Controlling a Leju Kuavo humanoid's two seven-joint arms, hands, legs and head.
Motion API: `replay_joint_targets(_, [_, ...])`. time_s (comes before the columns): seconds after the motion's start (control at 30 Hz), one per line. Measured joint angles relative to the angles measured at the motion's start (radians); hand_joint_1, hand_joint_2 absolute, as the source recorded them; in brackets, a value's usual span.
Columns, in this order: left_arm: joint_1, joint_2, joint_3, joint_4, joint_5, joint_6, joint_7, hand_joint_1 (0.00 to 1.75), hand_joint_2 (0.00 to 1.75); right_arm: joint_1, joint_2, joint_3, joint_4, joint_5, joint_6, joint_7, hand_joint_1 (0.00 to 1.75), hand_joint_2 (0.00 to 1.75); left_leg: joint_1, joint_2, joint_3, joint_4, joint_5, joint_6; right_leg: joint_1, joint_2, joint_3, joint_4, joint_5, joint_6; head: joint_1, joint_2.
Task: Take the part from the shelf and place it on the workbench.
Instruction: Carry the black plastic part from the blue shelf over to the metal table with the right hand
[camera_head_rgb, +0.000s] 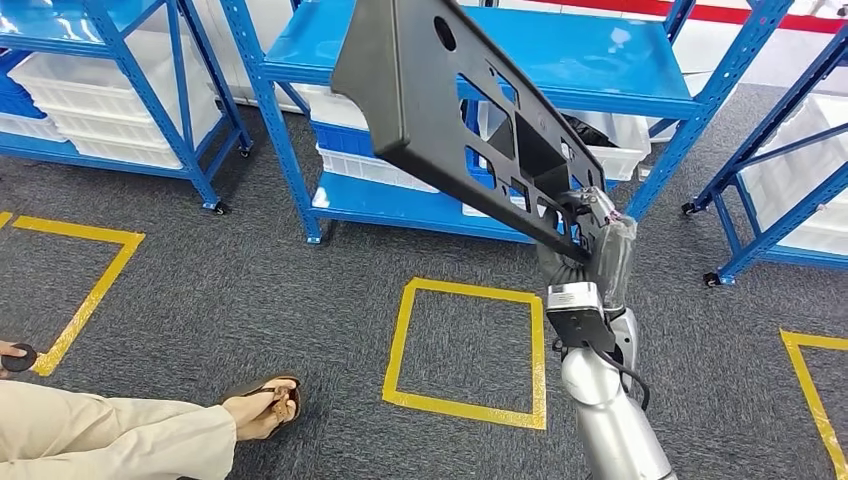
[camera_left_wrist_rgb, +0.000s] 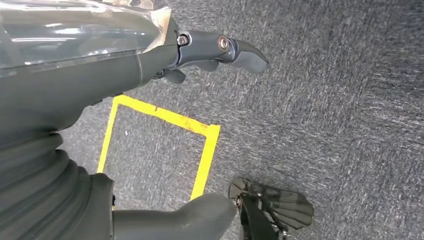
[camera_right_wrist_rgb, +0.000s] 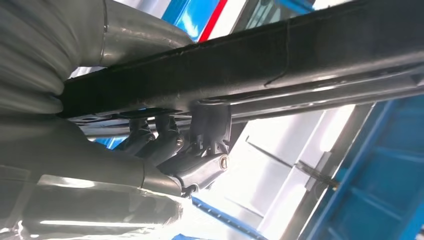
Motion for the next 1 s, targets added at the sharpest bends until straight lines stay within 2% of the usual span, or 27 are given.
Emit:
replay_joint_targets(0.03, [-0.001, 0.0, 0.002, 0.0, 0.0, 0.001, 0.001, 0.0, 1.75, -0.004, 0.003, 0.0, 0.004, -0.005, 0.007, 0.001, 1.73, 1.75, -0.004, 0.0, 0.005, -0.016, -0.002, 0.005, 0.001, -0.001, -0.005, 0.002, 0.007, 0.008, 0.001, 0.0])
replay_joint_targets(0.1, [0.0, -0.002, 0.005, 0.0, 0.004, 0.005, 0.007, 0.0, 1.75, -0.009, 0.008, 0.0, 0.015, -0.02, 0.026, 0.005, 1.73, 1.75, -0.006, 0.002, -0.01, -0.024, 0.013, 0.024, 0.003, -0.001, -0.016, 0.006, 0.012, 0.022, 0.0, 0.0])
replay_joint_targets(0.13, [0.0, -0.003, 0.006, -0.001, 0.006, 0.007, 0.012, 0.0, 1.75, -0.012, 0.009, 0.0, 0.021, -0.028, 0.036, 0.008, 1.73, 1.75, -0.005, 0.004, -0.02, -0.028, 0.025, 0.036, 0.002, 0.0, -0.028, 0.022, -0.004, 0.022, 0.001, 0.0])
replay_joint_targets(0.17, [0.0, -0.005, 0.008, -0.001, 0.008, 0.01, 0.016, 0.0, 1.75, -0.014, 0.011, 0.0, 0.027, -0.035, 0.044, 0.009, 1.73, 1.75, -0.003, 0.006, -0.033, -0.032, 0.04, 0.046, 0.002, 0.002, -0.046, 0.057, -0.037, 0.019, 0.003, 0.0])
replay_joint_targets(0.23, [0.0, -0.005, 0.012, -0.003, 0.01, 0.014, 0.021, 0.0, 1.75, -0.018, 0.013, 0.0, 0.035, -0.045, 0.053, 0.011, 1.73, 1.75, -0.003, 0.008, -0.064, -0.033, 0.066, 0.054, -0.005, 0.005, -0.086, 0.174, -0.122, 0.01, 0.007, 0.0])
replay_joint_targets(0.27, [0.0, -0.005, 0.015, -0.003, 0.01, 0.014, 0.022, 0.0, 1.75, -0.019, 0.015, -0.001, 0.04, -0.048, 0.055, 0.011, 1.73, 1.75, -0.003, 0.008, -0.08, -0.032, 0.079, 0.053, -0.008, 0.005, -0.099, 0.236, -0.151, 0.013, 0.008, 0.0])
replay_joint_targets(0.3, [0.0, -0.006, 0.018, -0.003, 0.011, 0.015, 0.022, 0.0, 1.75, -0.02, 0.015, -0.001, 0.044, -0.051, 0.058, 0.011, 1.73, 1.75, -0.003, 0.008, -0.097, -0.032, 0.092, 0.051, -0.012, 0.005, -0.099, 0.278, -0.16, 0.021, 0.009, 0.0])
replay_joint_targets(0.33, [0.0, -0.007, 0.021, -0.003, 0.011, 0.015, 0.022, 0.0, 1.75, -0.021, 0.016, -0.001, 0.049, -0.054, 0.062, 0.011, 1.73, 1.75, -0.002, 0.009, -0.113, -0.031, 0.104, 0.048, -0.015, 0.005, -0.083, 0.287, -0.15, 0.033, 0.009, 0.0])
replay_joint_targets(0.37, [0.001, -0.009, 0.024, -0.003, 0.013, 0.015, 0.022, 0.0, 1.75, -0.021, 0.018, -0.002, 0.052, -0.058, 0.067, 0.011, 1.73, 1.75, 0.0, 0.009, -0.128, -0.03, 0.117, 0.043, -0.018, 0.005, -0.051, 0.262, -0.129, 0.047, 0.009, 0.0])
replay_joint_targets(0.4, [0.001, -0.01, 0.027, -0.003, 0.016, 0.015, 0.021, 0.0, 1.75, -0.023, 0.021, -0.002, 0.054, -0.061, 0.072, 0.01, 1.73, 1.75, 0.002, 0.009, -0.142, -0.03, 0.129, 0.037, -0.023, 0.005, -0.003, 0.206, -0.109, 0.058, 0.01, 0.0])
replay_joint_targets(0.43, [0.002, -0.011, 0.029, -0.004, 0.02, 0.015, 0.021, 0.0, 1.75, -0.025, 0.024, -0.002, 0.056, -0.063, 0.077, 0.009, 1.73, 1.75, 0.002, 0.009, -0.154, -0.029, 0.14, 0.03, -0.026, 0.006, 0.053, 0.128, -0.104, 0.063, 0.011, 0.0])
replay_joint_targets(0.47, [0.002, -0.012, 0.032, -0.004, 0.025, 0.017, 0.02, 0.0, 1.75, -0.028, 0.027, -0.002, 0.056, -0.064, 0.081, 0.008, 1.73, 1.75, 0.002, 0.008, -0.163, -0.029, 0.151, 0.022, -0.023, 0.008, 0.101, 0.06, -0.108, 0.061, 0.011, 0.0])
replay_joint_targets(0.5, [0.002, -0.013, 0.035, -0.005, 0.03, 0.02, 0.019, 0.0, 1.75, -0.031, 0.03, -0.002, 0.057, -0.065, 0.086, 0.006, 1.73, 1.75, 0.001, 0.008, -0.167, -0.03, 0.163, 0.015, -0.019, 0.011, 0.129, 0.01, -0.116, 0.054, 0.012, 0.0])
replay_joint_targets(0.53, [0.002, -0.014, 0.04, -0.006, 0.035, 0.023, 0.019, 0.0, 1.75, -0.034, 0.033, -0.002, 0.058, -0.066, 0.092, 0.005, 1.73, 1.75, -0.001, 0.007, -0.169, -0.033, 0.174, 0.009, -0.013, 0.014, 0.14, -0.016, -0.124, 0.046, 0.012, 0.0])
replay_joint_targets(0.57, [0.003, -0.014, 0.045, -0.006, 0.038, 0.027, 0.019, 0.0, 1.75, -0.037, 0.036, -0.002, 0.06, -0.068, 0.097, 0.003, 1.73, 1.75, -0.002, 0.006, -0.17, -0.036, 0.185, 0.004, -0.009, 0.016, 0.133, -0.017, -0.12, 0.037, 0.011, 0.0])
replay_joint_targets(0.6, [0.005, -0.015, 0.05, -0.006, 0.041, 0.031, 0.02, 0.0, 1.75, -0.041, 0.04, -0.002, 0.064, -0.071, 0.102, 0.002, 1.73, 1.75, 0.0, 0.005, -0.173, -0.037, 0.186, 0.0, -0.015, 0.016, 0.123, -0.015, -0.112, 0.028, 0.01, 0.0])
replay_joint_targets(0.63, [0.006, -0.015, 0.054, -0.006, 0.043, 0.034, 0.02, 0.0, 1.75, -0.045, 0.045, -0.002, 0.068, -0.075, 0.105, 0.001, 1.73, 1.75, 0.002, 0.005, -0.18, -0.026, 0.169, -0.002, -0.018, 0.015, 0.117, -0.013, -0.104, 0.017, 0.007, 0.0])
replay_joint_targets(0.67, [0.008, -0.016, 0.057, -0.006, 0.044, 0.036, 0.02, 0.0, 1.75, -0.048, 0.051, -0.002, 0.073, -0.079, 0.108, 0.0, 1.73, 1.75, 0.005, 0.005, -0.192, 0.003, 0.131, -0.005, -0.021, 0.013, 0.108, -0.012, -0.093, 0.003, 0.004, 0.0])
replay_joint_targets(0.73, [0.009, -0.017, 0.06, -0.006, 0.044, 0.038, 0.017, 0.0, 1.75, -0.054, 0.058, -0.003, 0.08, -0.086, 0.11, -0.002, 1.73, 1.75, 0.006, 0.004, -0.227, 0.125, 0.022, -0.008, -0.016, 0.01, 0.089, -0.012, -0.071, -0.019, 0.002, 0.0])
replay_joint_targets(0.77, [0.009, -0.018, 0.062, -0.006, 0.043, 0.038, 0.015, 0.0, 1.75, -0.055, 0.061, -0.003, 0.083, -0.089, 0.111, -0.003, 1.73, 1.75, 0.006, 0.003, -0.244, 0.199, -0.017, -0.009, -0.011, 0.01, 0.076, -0.011, -0.061, -0.025, 0.001, 0.0])
replay_joint_targets(0.8, [0.01, -0.018, 0.062, -0.006, 0.043, 0.038, 0.013, 0.0, 1.75, -0.055, 0.062, -0.003, 0.085, -0.091, 0.112, -0.003, 1.73, 1.75, 0.006, 0.002, -0.253, 0.258, -0.032, -0.009, -0.007, 0.009, 0.063, -0.011, -0.052, -0.027, 0.001, 0.0])
replay_joint_targets(0.83, [0.01, -0.018, 0.062, -0.006, 0.043, 0.038, 0.011, 0.0, 1.75, -0.054, 0.063, -0.003, 0.087, -0.092, 0.112, -0.004, 1.73, 1.75, 0.006, 0.002, -0.249, 0.288, -0.024, -0.008, -0.004, 0.009, 0.051, -0.011, -0.044, -0.028, 0.001, 0.0])
replay_joint_targets(0.87, [0.01, -0.018, 0.062, -0.006, 0.043, 0.038, 0.011, 0.0, 1.75, -0.054, 0.064, -0.003, 0.088, -0.093, 0.112, -0.004, 1.73, 1.75, 0.006, 0.002, -0.227, 0.281, -0.003, -0.005, -0.001, 0.009, 0.041, -0.01, -0.036, -0.028, 0.0, 0.0])
replay_joint_targets(0.9, [0.01, -0.018, 0.063, -0.006, 0.042, 0.038, 0.011, 0.0, 1.75, -0.053, 0.064, -0.003, 0.089, -0.093, 0.112, -0.004, 1.73, 1.75, 0.005, 0.002, -0.188, 0.237, 0.021, 0.0, 0.001, 0.01, 0.033, -0.01, -0.029, -0.027, 0.0, 0.0])
replay_joint_targets(0.93, [0.01, -0.018, 0.064, -0.006, 0.042, 0.038, 0.011, 0.0, 1.75, -0.053, 0.064, -0.003, 0.088, -0.094, 0.112, -0.004, 1.73, 1.75, 0.004, 0.001, -0.134, 0.167, 0.034, 0.008, 0.002, 0.01, 0.027, -0.01, -0.023, -0.024, 0.0, 0.0])
replay_joint_targets(0.97, [0.009, -0.018, 0.065, -0.006, 0.041, 0.037, 0.011, 0.0, 1.75, -0.053, 0.063, -0.004, 0.088, -0.095, 0.113, -0.004, 1.73, 1.75, 0.001, 0.0, -0.082, 0.093, 0.035, 0.015, 0.005, 0.01, 0.022, -0.009, -0.019, -0.02, 0.001, 0.0])
replay_joint_targets(1.0, [0.009, -0.017, 0.067, -0.007, 0.041, 0.037, 0.011, 0.0, 1.75, -0.052, 0.063, -0.005, 0.088, -0.098, 0.114, -0.005, 1.73, 1.75, -0.003, 0.0, -0.043, 0.034, 0.03, 0.02, 0.006, 0.01, 0.019, -0.007, -0.014, -0.014, 0.001, 0.0])
